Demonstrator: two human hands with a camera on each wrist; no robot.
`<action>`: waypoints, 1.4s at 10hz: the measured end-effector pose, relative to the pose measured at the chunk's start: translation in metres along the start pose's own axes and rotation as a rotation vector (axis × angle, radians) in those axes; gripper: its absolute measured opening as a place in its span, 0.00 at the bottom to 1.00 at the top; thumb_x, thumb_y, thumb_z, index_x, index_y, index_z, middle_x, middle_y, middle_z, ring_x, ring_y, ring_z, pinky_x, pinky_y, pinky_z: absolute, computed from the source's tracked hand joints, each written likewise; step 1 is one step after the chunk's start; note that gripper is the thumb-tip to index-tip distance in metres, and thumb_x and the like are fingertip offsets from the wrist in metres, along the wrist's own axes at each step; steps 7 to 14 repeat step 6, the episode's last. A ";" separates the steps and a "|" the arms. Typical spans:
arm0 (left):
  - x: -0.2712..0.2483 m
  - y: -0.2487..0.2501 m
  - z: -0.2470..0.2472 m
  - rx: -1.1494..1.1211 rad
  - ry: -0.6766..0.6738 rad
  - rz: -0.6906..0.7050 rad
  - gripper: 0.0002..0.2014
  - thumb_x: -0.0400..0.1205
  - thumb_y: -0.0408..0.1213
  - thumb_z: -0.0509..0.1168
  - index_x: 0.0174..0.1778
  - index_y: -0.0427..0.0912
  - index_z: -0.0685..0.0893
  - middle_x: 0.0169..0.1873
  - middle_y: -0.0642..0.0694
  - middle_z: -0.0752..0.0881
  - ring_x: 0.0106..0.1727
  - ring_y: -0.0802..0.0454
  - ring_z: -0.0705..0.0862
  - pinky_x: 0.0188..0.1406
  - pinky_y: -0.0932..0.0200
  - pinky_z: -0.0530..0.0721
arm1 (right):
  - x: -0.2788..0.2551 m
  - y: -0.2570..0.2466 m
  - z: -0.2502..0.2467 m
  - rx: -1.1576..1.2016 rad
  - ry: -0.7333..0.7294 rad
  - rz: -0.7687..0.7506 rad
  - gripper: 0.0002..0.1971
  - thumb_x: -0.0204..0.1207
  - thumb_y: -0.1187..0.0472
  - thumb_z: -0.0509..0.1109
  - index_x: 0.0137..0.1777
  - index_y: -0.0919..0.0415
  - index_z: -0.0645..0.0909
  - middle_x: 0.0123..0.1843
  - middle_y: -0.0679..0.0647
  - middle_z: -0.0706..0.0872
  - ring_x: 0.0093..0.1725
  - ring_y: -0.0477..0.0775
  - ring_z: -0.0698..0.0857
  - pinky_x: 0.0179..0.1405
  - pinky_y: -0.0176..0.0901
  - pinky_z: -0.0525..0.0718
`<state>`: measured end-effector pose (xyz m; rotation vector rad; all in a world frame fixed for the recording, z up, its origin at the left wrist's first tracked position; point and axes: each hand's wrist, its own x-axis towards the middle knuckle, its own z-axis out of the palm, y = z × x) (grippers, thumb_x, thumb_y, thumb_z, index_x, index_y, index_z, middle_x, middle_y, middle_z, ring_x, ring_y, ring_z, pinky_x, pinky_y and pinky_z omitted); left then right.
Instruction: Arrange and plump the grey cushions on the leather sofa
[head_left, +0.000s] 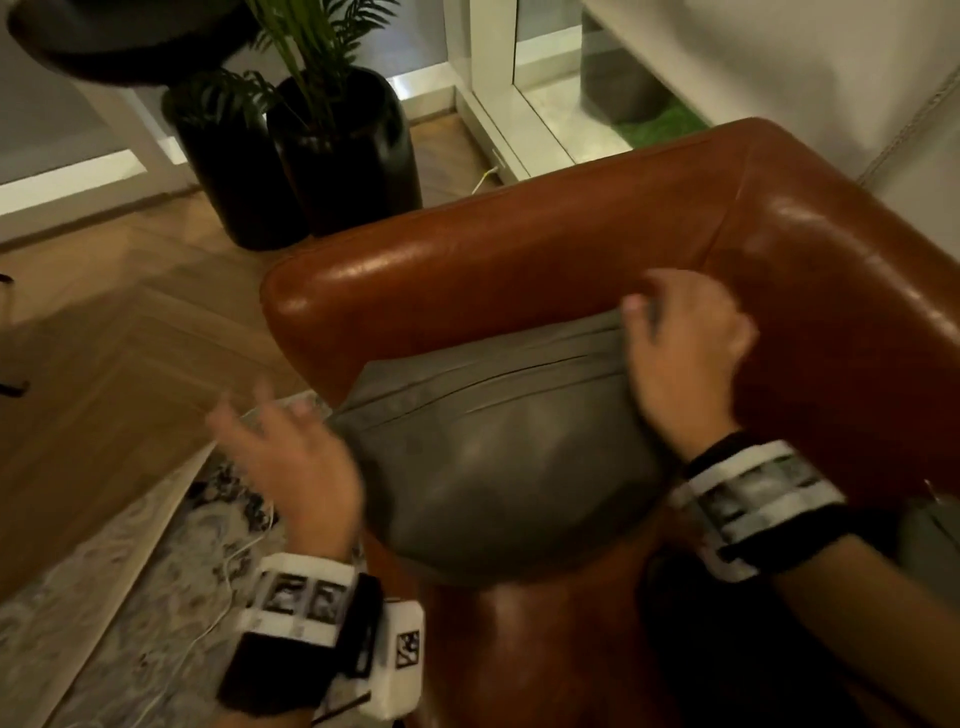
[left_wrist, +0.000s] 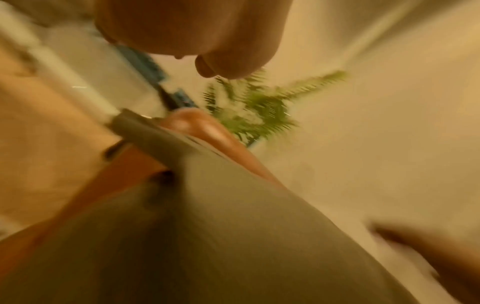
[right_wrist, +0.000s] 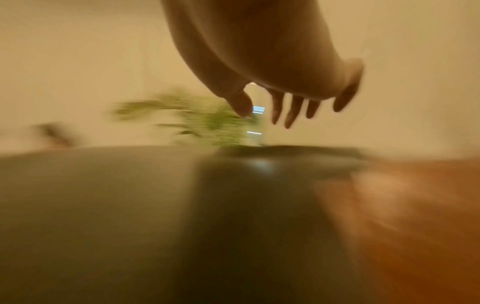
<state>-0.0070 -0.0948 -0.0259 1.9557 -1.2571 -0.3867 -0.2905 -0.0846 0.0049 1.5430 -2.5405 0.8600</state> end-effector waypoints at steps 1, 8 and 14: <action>-0.052 0.032 0.031 0.147 -0.385 0.433 0.28 0.88 0.52 0.40 0.85 0.53 0.59 0.88 0.45 0.46 0.87 0.46 0.39 0.83 0.43 0.37 | -0.055 -0.055 0.037 -0.048 -0.274 -0.517 0.24 0.85 0.48 0.50 0.75 0.53 0.77 0.76 0.52 0.79 0.78 0.53 0.73 0.78 0.60 0.50; 0.016 -0.073 0.028 -0.091 -0.778 -0.385 0.60 0.64 0.87 0.48 0.87 0.51 0.56 0.85 0.42 0.62 0.84 0.38 0.63 0.83 0.36 0.59 | 0.005 0.047 0.001 -0.024 -0.628 -0.034 0.31 0.85 0.37 0.45 0.86 0.42 0.46 0.89 0.50 0.43 0.87 0.53 0.42 0.82 0.60 0.37; 0.016 -0.073 0.028 -0.091 -0.778 -0.385 0.60 0.64 0.87 0.48 0.87 0.51 0.56 0.85 0.42 0.62 0.84 0.38 0.63 0.83 0.36 0.59 | 0.005 0.047 0.001 -0.024 -0.628 -0.034 0.31 0.85 0.37 0.45 0.86 0.42 0.46 0.89 0.50 0.43 0.87 0.53 0.42 0.82 0.60 0.37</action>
